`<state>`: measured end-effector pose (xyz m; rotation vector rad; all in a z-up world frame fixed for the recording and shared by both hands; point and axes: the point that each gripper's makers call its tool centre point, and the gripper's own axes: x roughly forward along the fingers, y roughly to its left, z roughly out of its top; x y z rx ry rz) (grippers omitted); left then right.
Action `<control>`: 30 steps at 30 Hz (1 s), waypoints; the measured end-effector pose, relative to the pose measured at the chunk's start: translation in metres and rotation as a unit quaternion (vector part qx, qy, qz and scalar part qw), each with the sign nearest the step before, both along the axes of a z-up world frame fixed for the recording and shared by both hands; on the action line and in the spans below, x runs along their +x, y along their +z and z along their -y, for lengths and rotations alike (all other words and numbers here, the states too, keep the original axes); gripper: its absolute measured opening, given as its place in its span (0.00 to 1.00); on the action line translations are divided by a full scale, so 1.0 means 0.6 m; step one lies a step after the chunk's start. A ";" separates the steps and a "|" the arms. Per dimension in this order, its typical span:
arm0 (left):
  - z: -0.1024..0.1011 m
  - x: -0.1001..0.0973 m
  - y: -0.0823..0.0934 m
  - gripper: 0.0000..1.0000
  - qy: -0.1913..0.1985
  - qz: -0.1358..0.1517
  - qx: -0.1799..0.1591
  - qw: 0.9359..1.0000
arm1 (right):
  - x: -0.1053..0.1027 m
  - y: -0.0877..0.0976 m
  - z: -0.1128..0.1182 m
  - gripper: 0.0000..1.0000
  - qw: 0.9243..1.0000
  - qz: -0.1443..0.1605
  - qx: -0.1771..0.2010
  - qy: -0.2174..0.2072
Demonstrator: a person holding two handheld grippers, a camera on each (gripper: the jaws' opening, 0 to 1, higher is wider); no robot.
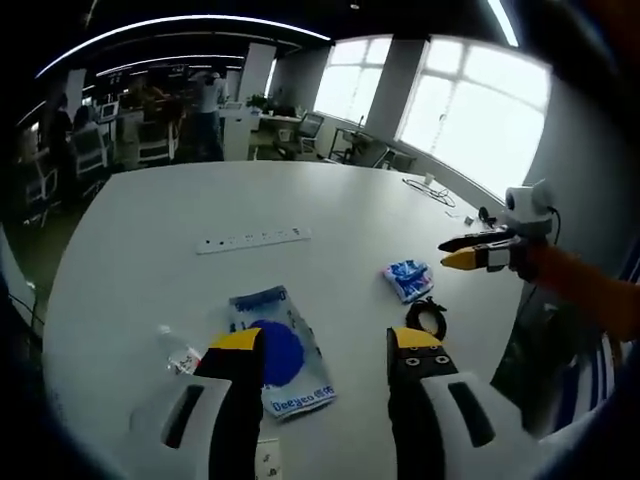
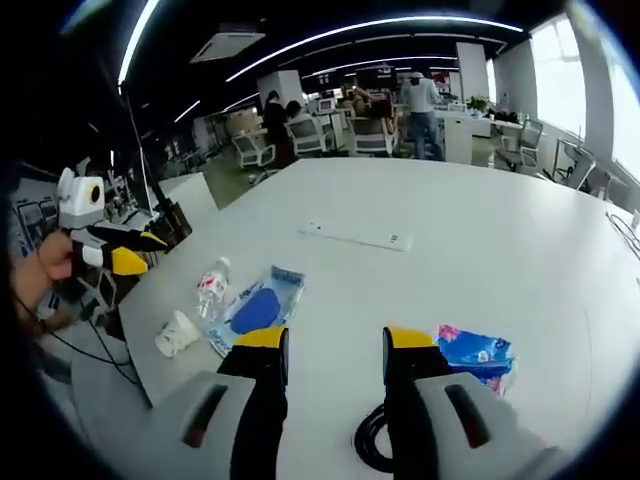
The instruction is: Arrange the tabletop items into an orderly group along one side of the table until the central work area is clear of visible clutter.
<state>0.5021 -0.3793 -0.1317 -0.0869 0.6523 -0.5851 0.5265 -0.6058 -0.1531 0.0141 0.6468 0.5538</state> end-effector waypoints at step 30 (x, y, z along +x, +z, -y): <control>-0.154 0.050 0.024 0.49 -0.072 0.018 0.047 0.996 | -0.060 -0.047 -0.184 0.38 0.998 -0.042 0.035 -0.033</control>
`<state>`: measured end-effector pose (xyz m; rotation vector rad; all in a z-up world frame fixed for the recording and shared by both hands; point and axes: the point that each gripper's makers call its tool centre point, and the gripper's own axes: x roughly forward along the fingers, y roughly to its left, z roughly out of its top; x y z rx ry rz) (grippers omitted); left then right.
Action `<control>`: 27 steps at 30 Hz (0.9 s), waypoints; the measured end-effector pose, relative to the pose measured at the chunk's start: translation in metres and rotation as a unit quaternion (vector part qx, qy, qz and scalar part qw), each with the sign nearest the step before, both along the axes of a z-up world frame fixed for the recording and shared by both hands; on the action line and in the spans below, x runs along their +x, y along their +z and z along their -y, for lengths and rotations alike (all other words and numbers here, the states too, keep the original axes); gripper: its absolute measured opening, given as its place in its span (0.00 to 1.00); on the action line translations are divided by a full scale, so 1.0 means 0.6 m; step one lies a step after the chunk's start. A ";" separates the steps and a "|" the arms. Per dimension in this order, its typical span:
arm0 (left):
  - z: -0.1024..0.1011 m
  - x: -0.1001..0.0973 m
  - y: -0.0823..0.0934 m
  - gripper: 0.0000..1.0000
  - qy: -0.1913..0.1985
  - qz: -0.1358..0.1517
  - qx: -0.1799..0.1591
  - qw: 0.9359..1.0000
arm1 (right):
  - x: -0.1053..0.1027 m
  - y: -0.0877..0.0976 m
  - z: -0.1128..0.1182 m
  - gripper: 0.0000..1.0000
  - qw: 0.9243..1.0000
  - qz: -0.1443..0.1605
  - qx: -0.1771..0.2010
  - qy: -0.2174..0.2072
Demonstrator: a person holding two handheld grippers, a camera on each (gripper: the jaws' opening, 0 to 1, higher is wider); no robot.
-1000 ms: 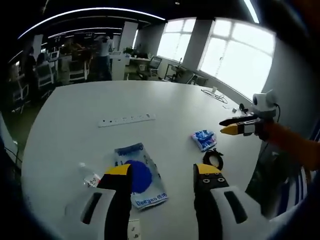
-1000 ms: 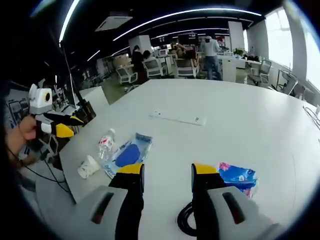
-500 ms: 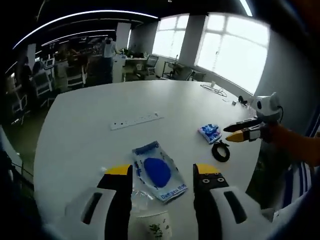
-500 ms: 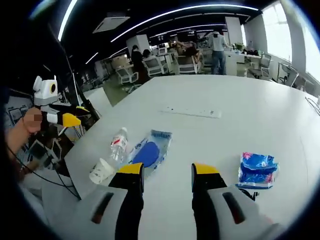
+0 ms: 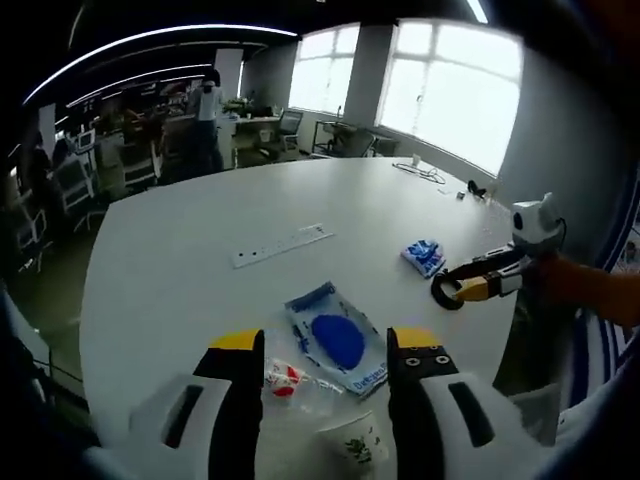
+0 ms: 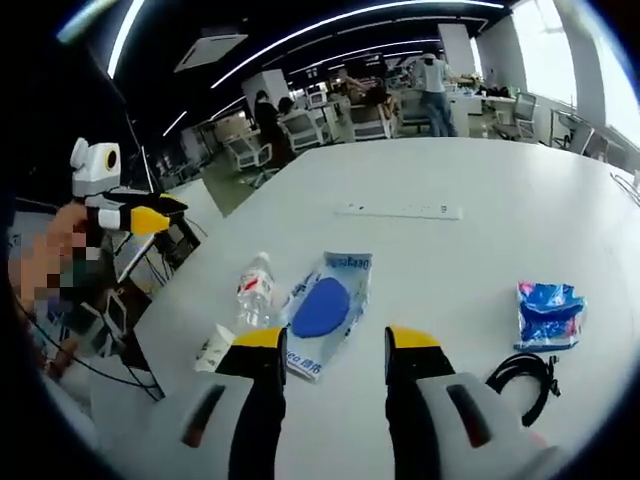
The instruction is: Arrange the tabletop items into an orderly group along one side of the table until the central work area is clear of visible clutter.
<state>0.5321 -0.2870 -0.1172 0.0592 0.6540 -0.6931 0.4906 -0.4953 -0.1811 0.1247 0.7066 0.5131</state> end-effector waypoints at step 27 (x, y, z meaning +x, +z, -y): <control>-0.011 0.062 -0.053 0.48 -0.083 -0.024 0.045 0.995 | -0.031 -0.057 -0.044 0.39 0.995 -0.056 0.052 -0.071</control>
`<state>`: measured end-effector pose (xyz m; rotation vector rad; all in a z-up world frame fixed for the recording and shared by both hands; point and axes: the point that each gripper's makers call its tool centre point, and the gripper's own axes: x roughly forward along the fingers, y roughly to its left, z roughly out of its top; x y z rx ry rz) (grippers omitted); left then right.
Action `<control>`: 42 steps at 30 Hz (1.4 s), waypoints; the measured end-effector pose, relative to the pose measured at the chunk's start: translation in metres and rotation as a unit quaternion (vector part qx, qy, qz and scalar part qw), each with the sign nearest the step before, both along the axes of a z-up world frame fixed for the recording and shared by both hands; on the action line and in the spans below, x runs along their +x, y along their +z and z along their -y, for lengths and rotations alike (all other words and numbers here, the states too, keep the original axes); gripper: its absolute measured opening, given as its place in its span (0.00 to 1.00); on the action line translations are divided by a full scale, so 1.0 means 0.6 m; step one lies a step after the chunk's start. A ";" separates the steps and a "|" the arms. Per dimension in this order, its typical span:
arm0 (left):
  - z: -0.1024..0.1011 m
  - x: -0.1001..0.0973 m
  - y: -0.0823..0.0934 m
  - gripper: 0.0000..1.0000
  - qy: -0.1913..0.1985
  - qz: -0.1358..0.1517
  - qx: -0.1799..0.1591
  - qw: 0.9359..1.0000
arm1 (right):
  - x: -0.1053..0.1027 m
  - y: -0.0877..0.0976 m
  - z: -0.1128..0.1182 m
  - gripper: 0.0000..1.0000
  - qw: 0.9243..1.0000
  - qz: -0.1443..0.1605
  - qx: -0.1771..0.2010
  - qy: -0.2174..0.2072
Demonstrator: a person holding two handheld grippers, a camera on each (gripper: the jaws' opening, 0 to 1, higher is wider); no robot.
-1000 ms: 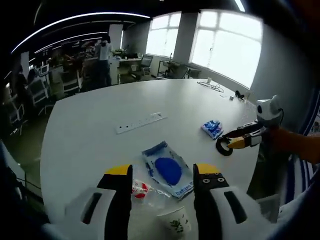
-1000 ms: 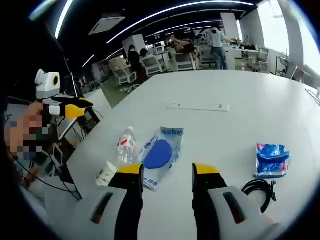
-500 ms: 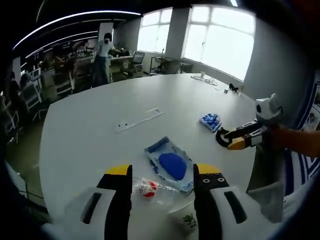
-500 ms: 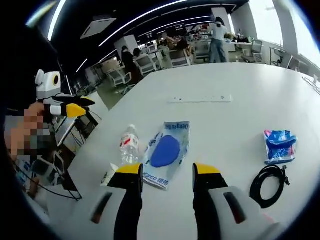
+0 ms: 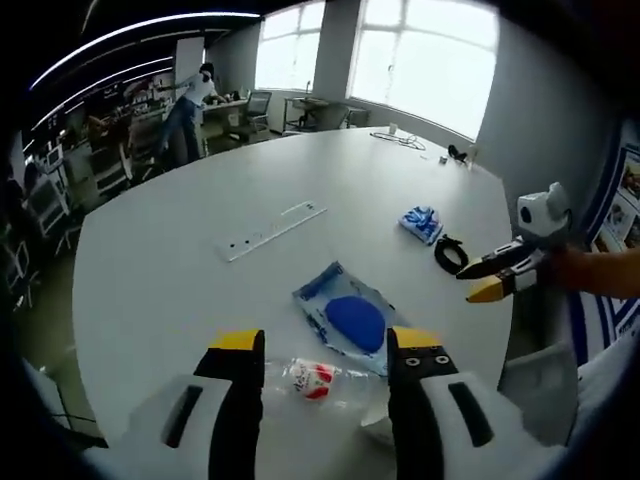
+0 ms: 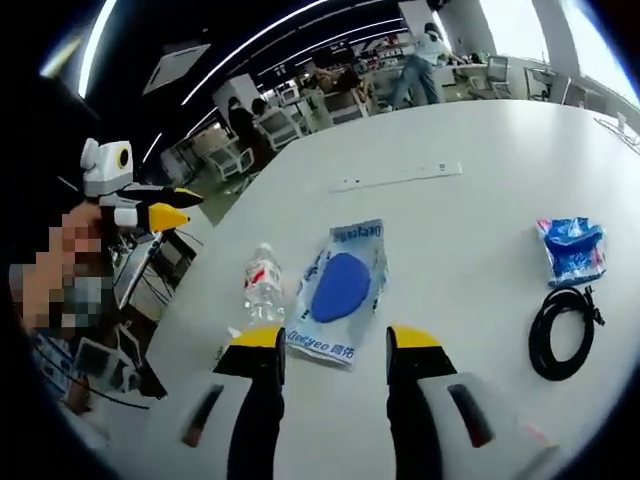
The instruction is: Arrange the tabletop items into an orderly group along one side of the table until the central work area is clear of visible clutter.
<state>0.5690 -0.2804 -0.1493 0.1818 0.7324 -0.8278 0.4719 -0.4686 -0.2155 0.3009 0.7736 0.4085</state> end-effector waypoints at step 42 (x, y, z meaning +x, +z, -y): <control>0.054 0.089 -0.090 0.48 -0.072 -0.027 0.029 0.997 | -0.035 -0.140 -0.048 0.29 0.910 -0.137 0.297 -0.256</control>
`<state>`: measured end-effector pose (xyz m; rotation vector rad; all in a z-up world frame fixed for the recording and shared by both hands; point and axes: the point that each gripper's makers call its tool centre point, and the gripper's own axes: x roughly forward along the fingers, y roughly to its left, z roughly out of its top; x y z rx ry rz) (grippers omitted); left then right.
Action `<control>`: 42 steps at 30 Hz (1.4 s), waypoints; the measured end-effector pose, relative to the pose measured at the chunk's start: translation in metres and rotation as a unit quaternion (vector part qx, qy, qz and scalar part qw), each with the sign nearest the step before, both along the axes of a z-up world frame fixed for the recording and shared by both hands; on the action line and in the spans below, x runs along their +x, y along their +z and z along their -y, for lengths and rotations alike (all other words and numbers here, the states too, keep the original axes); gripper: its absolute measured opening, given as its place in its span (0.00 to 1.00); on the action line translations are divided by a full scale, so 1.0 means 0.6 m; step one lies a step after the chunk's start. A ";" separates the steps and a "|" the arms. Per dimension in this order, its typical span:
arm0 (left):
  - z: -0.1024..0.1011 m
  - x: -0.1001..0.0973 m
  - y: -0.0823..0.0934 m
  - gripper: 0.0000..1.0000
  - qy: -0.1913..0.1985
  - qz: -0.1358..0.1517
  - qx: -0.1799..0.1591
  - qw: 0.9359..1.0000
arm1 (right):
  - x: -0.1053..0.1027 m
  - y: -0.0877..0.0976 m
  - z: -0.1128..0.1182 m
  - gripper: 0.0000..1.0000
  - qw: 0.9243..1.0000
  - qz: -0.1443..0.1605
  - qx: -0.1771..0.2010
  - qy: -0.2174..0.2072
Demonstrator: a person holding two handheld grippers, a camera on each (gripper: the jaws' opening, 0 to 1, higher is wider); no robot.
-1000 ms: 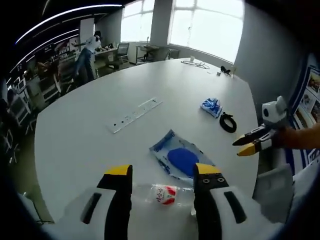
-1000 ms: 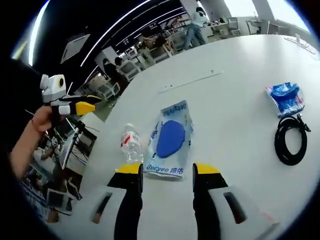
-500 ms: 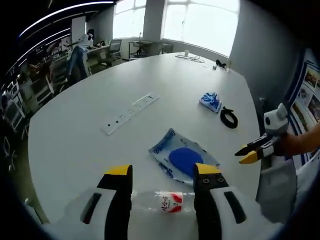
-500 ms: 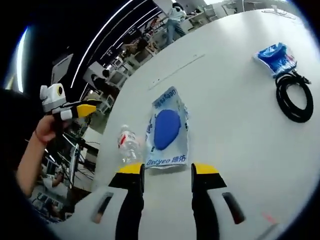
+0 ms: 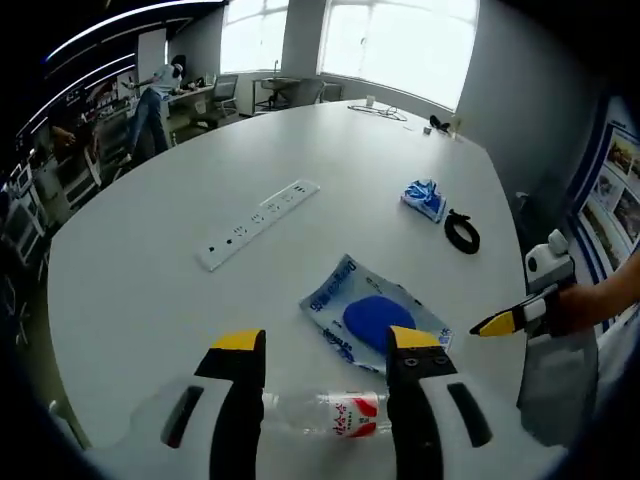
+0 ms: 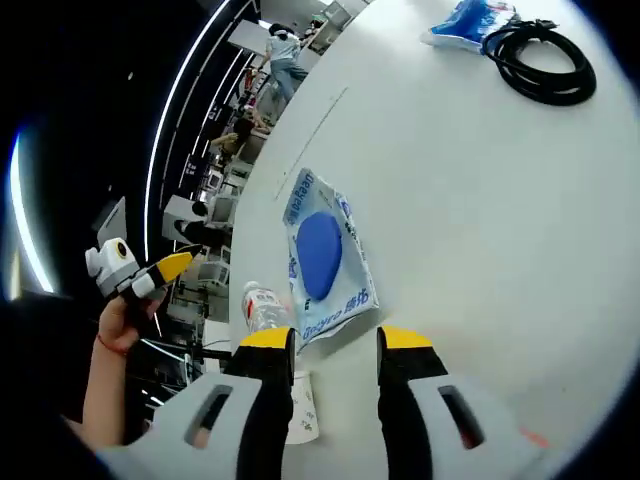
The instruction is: Arrange the tabletop items into an orderly group along one side of the table until the central work area is clear of visible clutter.
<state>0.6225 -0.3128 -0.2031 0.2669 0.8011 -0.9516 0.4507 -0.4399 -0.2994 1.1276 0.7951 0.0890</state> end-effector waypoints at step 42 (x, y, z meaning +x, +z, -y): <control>0.009 0.029 -0.064 0.46 -0.031 -0.016 0.010 0.999 | 0.027 -0.057 0.001 0.08 0.980 -0.045 0.121 -0.154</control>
